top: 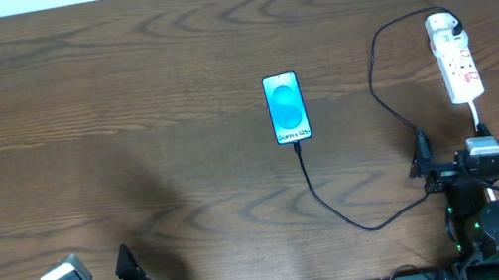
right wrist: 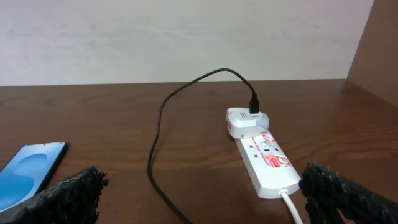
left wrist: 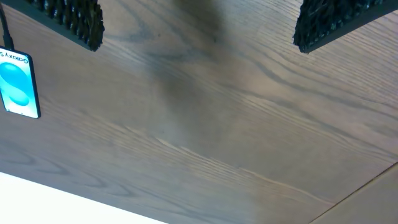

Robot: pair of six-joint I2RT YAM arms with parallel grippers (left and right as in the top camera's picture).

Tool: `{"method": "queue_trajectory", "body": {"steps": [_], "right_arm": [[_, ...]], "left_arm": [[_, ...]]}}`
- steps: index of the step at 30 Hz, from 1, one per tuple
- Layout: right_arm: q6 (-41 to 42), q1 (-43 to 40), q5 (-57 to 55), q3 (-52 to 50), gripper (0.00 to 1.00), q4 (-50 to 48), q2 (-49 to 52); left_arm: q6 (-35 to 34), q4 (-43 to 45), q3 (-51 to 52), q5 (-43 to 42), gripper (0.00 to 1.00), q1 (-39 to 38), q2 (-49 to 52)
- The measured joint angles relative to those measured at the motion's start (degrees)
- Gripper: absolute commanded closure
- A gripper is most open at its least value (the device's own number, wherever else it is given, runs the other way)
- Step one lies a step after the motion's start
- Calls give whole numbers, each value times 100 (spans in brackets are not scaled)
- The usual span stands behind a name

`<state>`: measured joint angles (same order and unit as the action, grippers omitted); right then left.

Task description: Plug charger to phone and switch on socket

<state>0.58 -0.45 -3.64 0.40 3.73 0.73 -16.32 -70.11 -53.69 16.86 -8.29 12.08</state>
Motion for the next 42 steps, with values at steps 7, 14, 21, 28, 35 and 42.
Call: {"method": "queue_trajectory", "body": {"steps": [7,14,21,28,35,42], "right_arm": [[0,0,0,0,1,0,0],[0,0,0,0,1,0,0],[0,4,-2,0,1,0,0],[0,7,0,0,1,2,0],[0,7,-2,0,1,0,0],[0,7,-2,0,1,2,0]], "left_arm": [[-2,0,0,0,2,2,2],[-2,0,0,0,2,160,2],[-4,205,50,-7,2,466,-192],[-20,1034,708,-247,2,826,-848],[-20,2221,1725,-664,2,966,-1086],[-20,3694,2702,-1104,2,1132,-1137]]}}
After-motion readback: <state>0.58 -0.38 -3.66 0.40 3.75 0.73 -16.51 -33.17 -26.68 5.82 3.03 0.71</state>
